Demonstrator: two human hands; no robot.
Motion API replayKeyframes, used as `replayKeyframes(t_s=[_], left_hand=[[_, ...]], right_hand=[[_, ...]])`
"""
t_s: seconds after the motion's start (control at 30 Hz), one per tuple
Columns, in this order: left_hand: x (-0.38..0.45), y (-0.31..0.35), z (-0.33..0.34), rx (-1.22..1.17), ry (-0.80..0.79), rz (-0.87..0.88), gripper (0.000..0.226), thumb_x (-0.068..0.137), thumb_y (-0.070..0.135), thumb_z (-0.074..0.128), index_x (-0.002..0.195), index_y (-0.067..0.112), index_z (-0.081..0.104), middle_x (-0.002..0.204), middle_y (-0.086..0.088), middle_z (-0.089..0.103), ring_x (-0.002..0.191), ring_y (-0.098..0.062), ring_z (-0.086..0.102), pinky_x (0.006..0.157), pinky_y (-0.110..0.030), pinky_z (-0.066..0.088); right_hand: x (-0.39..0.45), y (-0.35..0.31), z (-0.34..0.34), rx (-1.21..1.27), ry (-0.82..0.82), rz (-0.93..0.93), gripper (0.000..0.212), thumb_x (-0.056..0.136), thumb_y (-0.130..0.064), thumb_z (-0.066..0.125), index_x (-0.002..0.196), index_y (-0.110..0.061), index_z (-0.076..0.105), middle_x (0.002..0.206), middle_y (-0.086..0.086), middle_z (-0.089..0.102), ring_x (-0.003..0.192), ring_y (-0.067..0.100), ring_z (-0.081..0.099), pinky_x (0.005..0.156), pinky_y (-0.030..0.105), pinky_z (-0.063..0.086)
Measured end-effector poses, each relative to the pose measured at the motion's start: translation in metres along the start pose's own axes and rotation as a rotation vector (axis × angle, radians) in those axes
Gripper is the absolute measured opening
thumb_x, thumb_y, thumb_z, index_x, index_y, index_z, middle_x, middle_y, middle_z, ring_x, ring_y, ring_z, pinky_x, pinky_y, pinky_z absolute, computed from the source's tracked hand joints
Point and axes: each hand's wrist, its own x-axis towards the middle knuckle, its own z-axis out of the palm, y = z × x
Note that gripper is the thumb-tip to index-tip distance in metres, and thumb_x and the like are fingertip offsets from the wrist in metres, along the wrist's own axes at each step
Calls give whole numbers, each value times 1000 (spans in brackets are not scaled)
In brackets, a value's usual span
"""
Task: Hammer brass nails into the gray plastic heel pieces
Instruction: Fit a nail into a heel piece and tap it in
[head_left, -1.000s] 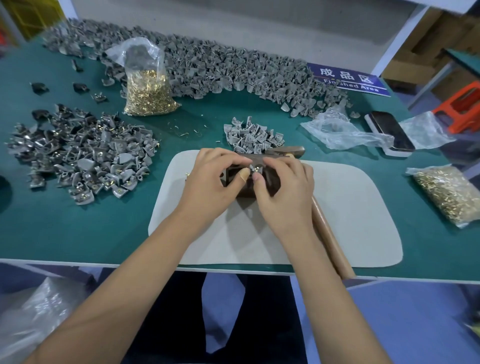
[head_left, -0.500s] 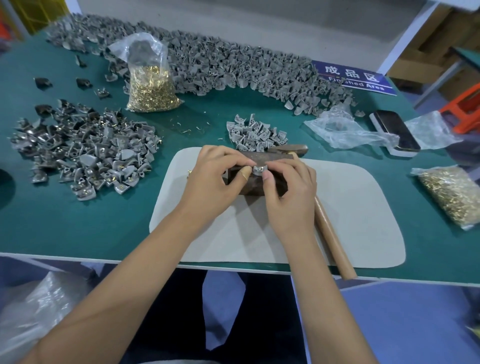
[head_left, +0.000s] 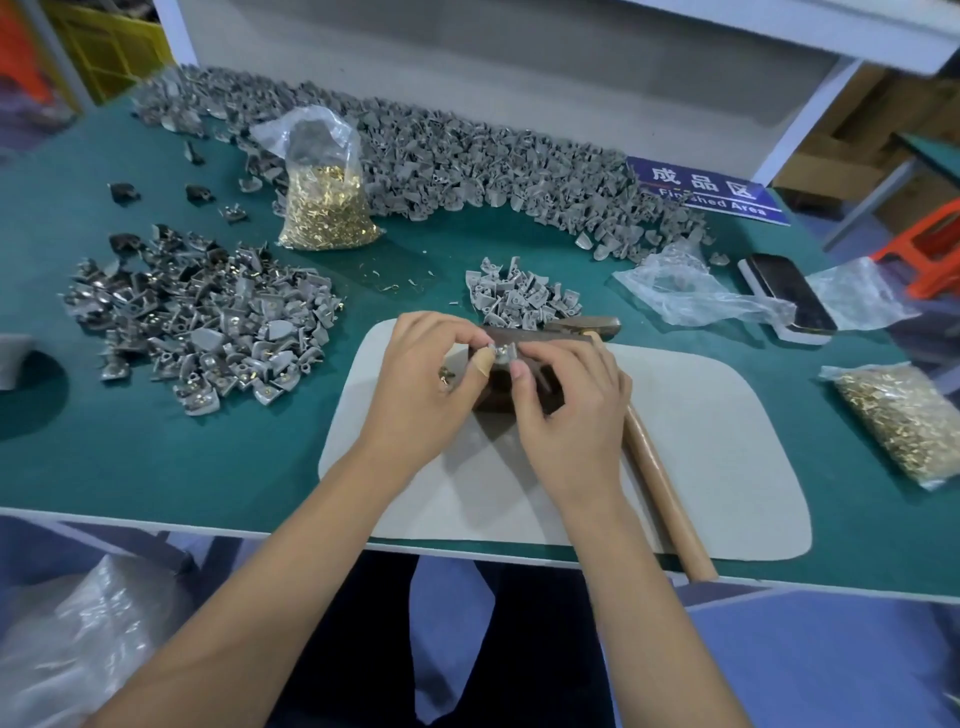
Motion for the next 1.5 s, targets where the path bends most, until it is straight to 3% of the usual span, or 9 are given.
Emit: replayKeyframes(t_s=[0.1,0.47,0.73,0.93,1.0,1.07,1.13,1.23,1.5], left_hand=[[-6,-5,-18,19,59,-85,2,95,17,66,97,18,67,100,13,62,109,-15,50,96,-13,32],[-17,-59,-141,424,318,-293,5,91,28,72,96,24,73,103,11,69,113,-23,53,99,-47,42],[-17,-83,-150,435,307,-439,13,90,37,73,100,29,76,108,11,66,118,-20,47,103,-45,38],[-15,-72,-144,370,293,-210,13,94,26,71,106,19,72,110,9,70,126,-16,52,111,-37,38],[-13,-60,-133,273,244,-111,12,94,18,70,106,14,72,108,5,70,119,-14,56,107,-24,39],[-11,-48,-116,187,153,-66,13,94,10,70,106,10,72,106,2,71,107,-12,61,100,-19,43],[-10,-40,-99,142,78,-85,13,94,9,69,107,9,73,101,3,71,99,-7,61,96,-25,47],[-6,-37,-82,167,17,-116,15,94,9,69,109,10,73,87,9,66,91,0,53,101,-31,43],[8,-32,-59,333,-329,-42,33,89,40,74,119,28,70,111,12,65,111,-15,51,96,-39,42]], right_hand=[[7,-22,14,3,-37,-75,10,96,-29,67,101,-26,74,102,-12,69,102,17,62,102,36,35],[26,-105,101,101,-253,-231,11,95,-32,66,92,-27,76,95,-13,70,97,18,61,87,43,38],[32,-134,137,77,-366,-237,5,94,-28,71,94,-26,76,94,-11,70,97,20,59,85,41,40],[43,-108,113,39,-327,-135,32,102,-30,51,84,-14,73,90,-1,72,96,25,60,85,39,38],[52,-90,97,25,-330,-68,42,105,-27,44,79,-7,70,82,6,72,88,31,64,98,40,42],[58,-78,82,45,-341,11,43,108,-22,43,80,-3,70,74,9,72,74,33,65,119,26,29],[58,-72,71,63,-346,63,36,109,-22,44,88,-5,68,69,2,72,69,25,68,111,13,33],[56,-68,56,103,-299,46,23,108,-28,44,107,-16,64,72,-7,72,71,2,68,72,16,48],[65,-14,21,-145,-277,-25,16,101,-22,59,103,-15,74,102,0,74,98,21,62,85,28,39]])
